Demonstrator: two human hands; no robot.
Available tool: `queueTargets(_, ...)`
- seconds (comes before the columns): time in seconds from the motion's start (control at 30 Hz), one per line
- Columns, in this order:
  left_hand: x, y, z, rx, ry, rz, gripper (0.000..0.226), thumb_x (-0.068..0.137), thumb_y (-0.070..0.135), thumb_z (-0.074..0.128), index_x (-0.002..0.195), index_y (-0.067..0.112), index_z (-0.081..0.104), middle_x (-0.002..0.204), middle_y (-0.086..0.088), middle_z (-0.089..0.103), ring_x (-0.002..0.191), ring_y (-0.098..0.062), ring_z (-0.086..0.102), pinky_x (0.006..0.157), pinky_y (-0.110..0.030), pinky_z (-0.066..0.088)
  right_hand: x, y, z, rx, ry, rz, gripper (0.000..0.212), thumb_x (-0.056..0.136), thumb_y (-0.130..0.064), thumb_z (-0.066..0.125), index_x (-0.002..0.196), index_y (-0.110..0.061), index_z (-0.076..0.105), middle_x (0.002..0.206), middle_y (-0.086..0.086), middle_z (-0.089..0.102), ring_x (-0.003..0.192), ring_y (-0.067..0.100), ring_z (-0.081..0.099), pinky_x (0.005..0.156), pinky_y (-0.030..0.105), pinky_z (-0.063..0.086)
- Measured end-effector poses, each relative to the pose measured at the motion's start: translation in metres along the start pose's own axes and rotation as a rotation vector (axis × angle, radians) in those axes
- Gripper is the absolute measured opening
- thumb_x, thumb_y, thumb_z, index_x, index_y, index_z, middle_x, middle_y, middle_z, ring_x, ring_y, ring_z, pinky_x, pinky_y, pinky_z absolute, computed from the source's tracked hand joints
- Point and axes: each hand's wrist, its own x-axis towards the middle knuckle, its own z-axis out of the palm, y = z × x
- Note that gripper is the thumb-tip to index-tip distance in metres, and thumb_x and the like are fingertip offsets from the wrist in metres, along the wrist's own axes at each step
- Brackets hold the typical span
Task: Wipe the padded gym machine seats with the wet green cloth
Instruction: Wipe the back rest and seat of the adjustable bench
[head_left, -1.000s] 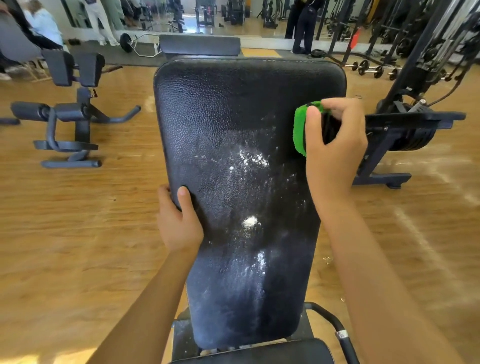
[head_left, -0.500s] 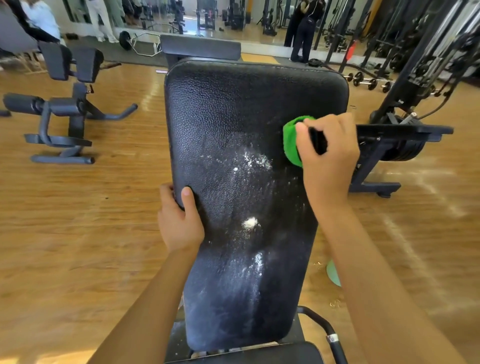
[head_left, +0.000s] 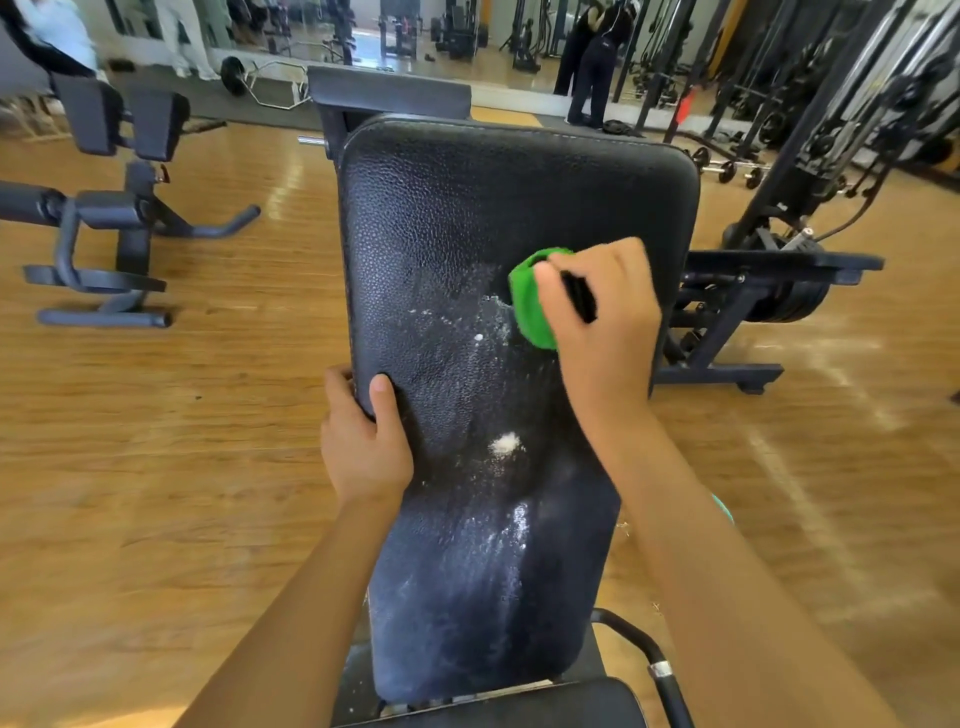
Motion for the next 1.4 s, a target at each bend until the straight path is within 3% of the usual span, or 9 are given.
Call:
queueTargets(0.1,0.000,-0.001,0.001,-0.017,-0.017,-0.002,0.058,0.085,0.056,0.028,0.107,0.006,0.048,0.073,0.019,0.050,0.059,-0.003,0.044,0.057,-0.033,0.024,0.027,0.007,-0.006,-0.051,0.141,0.033,0.016,0.090,-0.012,0.064,0.082,0.002,0.063,0.084,0.021,0.056,0.081,0.003,0.042,0.077,0.007,0.033)
queueTargets(0.2,0.001,-0.003,0.000,-0.016,-0.024,0.013,0.056,0.086,0.057,0.029,0.107,0.007,0.048,0.071,0.016,0.051,0.060,-0.006,0.047,0.056,-0.035,0.031,0.035,0.003,0.001,-0.072,0.183,0.015,0.016,0.090,-0.012,0.064,0.084,0.003,0.064,0.085,0.020,0.056,0.081,0.003,0.043,0.079,0.004,0.033)
queueTargets(0.57,0.002,-0.004,-0.002,0.030,-0.013,0.024,0.060,0.086,0.058,0.027,0.107,0.006,0.048,0.066,0.011,0.050,0.061,-0.027,0.048,0.054,-0.038,0.028,-0.021,-0.021,0.019,-0.005,-0.121,-0.149,0.018,0.089,-0.014,0.068,0.085,0.003,0.068,0.082,0.015,0.058,0.075,0.023,0.057,0.071,0.025,0.047)
queueTargets(0.77,0.001,-0.003,-0.001,0.004,-0.038,-0.012,0.058,0.085,0.059,0.028,0.106,0.008,0.047,0.066,0.013,0.049,0.057,-0.002,0.050,0.052,-0.035,0.023,0.012,-0.020,0.015,0.002,0.016,-0.060,0.015,0.089,-0.012,0.067,0.086,0.003,0.067,0.088,0.017,0.058,0.084,0.014,0.053,0.079,0.014,0.039)
queueTargets(0.87,0.001,-0.004,-0.002,-0.005,-0.053,0.007,0.057,0.086,0.058,0.029,0.106,0.008,0.047,0.064,0.013,0.049,0.060,0.004,0.052,0.048,-0.017,0.027,0.025,-0.025,0.020,-0.020,0.080,-0.061,0.016,0.089,-0.014,0.067,0.087,0.002,0.066,0.088,0.017,0.059,0.082,0.015,0.054,0.078,0.010,0.039)
queueTargets(0.97,0.002,-0.006,-0.001,0.000,-0.052,0.006,0.057,0.086,0.058,0.029,0.107,0.009,0.047,0.066,0.015,0.049,0.058,0.000,0.052,0.049,-0.017,0.027,0.005,-0.036,0.032,-0.027,0.004,-0.126,0.018,0.090,-0.016,0.067,0.085,0.001,0.067,0.087,0.014,0.060,0.081,0.020,0.058,0.076,0.019,0.044)
queueTargets(1.1,0.003,-0.010,0.000,0.009,-0.050,0.016,0.056,0.087,0.060,0.028,0.108,0.011,0.046,0.074,0.008,0.053,0.065,-0.027,0.054,0.054,-0.035,0.028,-0.038,-0.046,0.046,-0.040,-0.175,-0.278,0.016,0.090,-0.014,0.069,0.086,0.001,0.069,0.084,0.015,0.062,0.076,0.031,0.062,0.070,0.040,0.052)
queueTargets(1.23,0.003,-0.012,0.000,0.013,-0.051,0.017,0.053,0.088,0.059,0.028,0.109,0.013,0.045,0.079,0.000,0.057,0.067,-0.029,0.055,0.055,-0.033,0.026,-0.024,-0.048,0.048,-0.012,-0.129,-0.248,0.017,0.090,-0.014,0.068,0.085,0.002,0.068,0.084,0.015,0.060,0.076,0.030,0.061,0.071,0.036,0.052)
queueTargets(1.4,0.002,-0.009,-0.001,0.001,-0.059,-0.010,0.055,0.086,0.060,0.028,0.108,0.013,0.046,0.069,0.013,0.049,0.056,-0.006,0.047,0.048,-0.020,0.024,0.013,-0.051,0.045,-0.008,0.036,-0.122,0.017,0.088,-0.014,0.067,0.087,0.003,0.068,0.088,0.016,0.058,0.082,0.020,0.057,0.078,0.016,0.042)
